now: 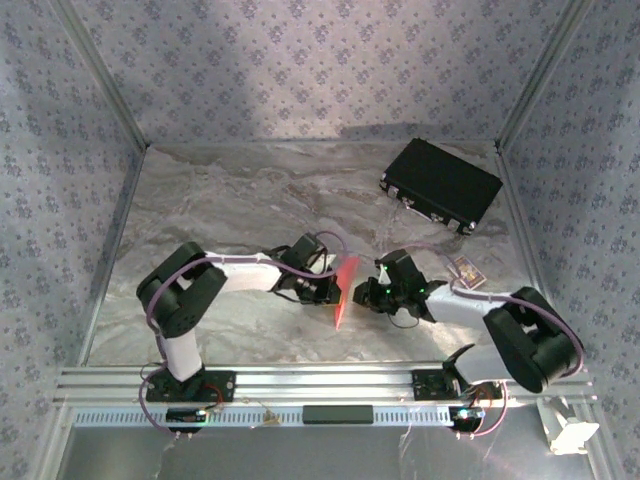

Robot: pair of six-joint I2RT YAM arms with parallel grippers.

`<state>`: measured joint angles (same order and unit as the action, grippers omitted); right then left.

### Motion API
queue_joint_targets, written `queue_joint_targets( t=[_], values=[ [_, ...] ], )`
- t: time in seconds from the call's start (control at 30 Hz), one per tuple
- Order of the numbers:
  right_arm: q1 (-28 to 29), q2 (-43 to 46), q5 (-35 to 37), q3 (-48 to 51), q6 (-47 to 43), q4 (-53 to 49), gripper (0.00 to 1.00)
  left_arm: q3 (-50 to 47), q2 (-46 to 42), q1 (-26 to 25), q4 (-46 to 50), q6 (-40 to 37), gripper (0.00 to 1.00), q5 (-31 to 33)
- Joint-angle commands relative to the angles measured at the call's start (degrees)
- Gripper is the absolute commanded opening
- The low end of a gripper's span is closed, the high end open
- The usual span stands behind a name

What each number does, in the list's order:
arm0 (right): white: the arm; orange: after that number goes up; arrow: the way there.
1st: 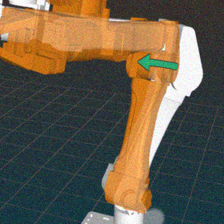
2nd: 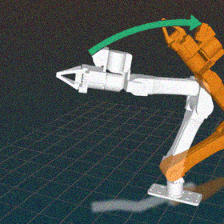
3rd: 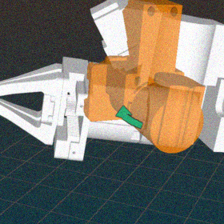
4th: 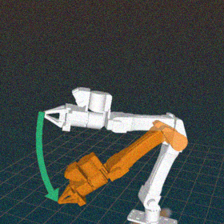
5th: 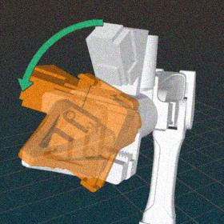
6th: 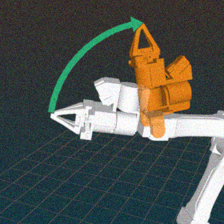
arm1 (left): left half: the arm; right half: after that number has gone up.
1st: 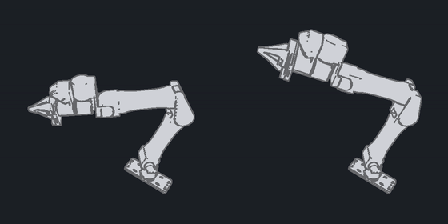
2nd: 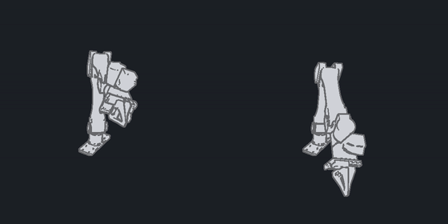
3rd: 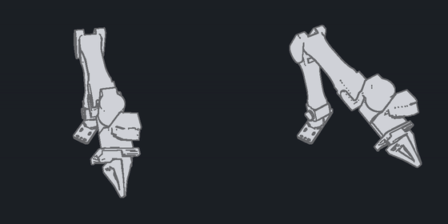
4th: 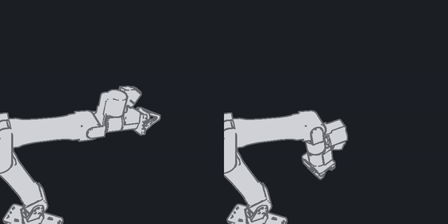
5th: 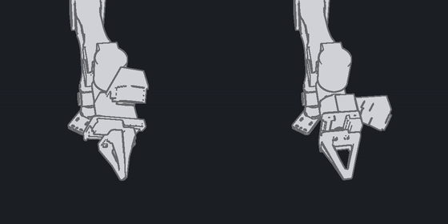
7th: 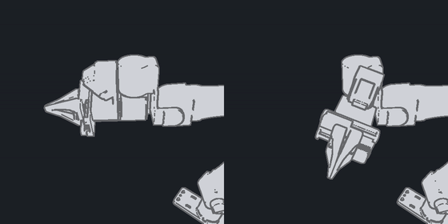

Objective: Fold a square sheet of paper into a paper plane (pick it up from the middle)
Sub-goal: Turn over the paper at the center of the table.

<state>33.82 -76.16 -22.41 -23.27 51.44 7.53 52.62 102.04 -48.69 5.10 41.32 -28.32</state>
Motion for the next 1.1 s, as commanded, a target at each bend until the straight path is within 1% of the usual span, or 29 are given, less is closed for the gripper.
queue_joint_targets(
  t=[0.0,0.1,0.13,0.27,0.33,0.47,0.7,0.9,1.07],
  values=[
    [-0.49,3.53,5.44,-1.23,-1.83,-8.01,0.18,4.85,-5.70,-0.94,12.80,-3.80,0.06,13.54],
    [-0.61,5.43,7.37,-1.00,-1.22,-8.94,0.18,9.20,-7.16,-1.98,23.14,-4.41,0.05,24.30],
    [-0.67,5.79,7.73,-0.84,-1.00,-8.76,0.18,10.43,-7.12,-2.32,25.62,-4.53,0.05,26.59],
    [-0.47,5.77,8.27,-0.90,-0.49,-8.74,0.19,14.80,-5.60,-3.36,33.27,-5.04,0.04,32.25],
    [-0.34,5.59,8.20,-0.96,-0.47,-8.51,0.19,15.94,-4.73,-3.84,35.56,-5.28,0.04,33.60],
    [0.01,5.54,8.27,-1.30,-0.16,-7.94,0.19,16.82,-2.55,-4.01,37.00,-5.12,0.04,33.94],
    [0.88,5.73,8.11,-2.16,-0.23,-7.74,0.20,16.21,0.06,-4.04,36.04,-5.11,0.04,31.64],
    [1.17,5.19,7.68,-3.26,-0.70,-7.77,0.20,15.15,0.58,-3.98,34.12,-4.08,0.05,29.79],
    [1.51,3.86,7.35,-3.66,-0.70,-7.46,0.20,15.07,1.01,-4.04,34.10,-3.98,0.08,29.46]
  ],
)
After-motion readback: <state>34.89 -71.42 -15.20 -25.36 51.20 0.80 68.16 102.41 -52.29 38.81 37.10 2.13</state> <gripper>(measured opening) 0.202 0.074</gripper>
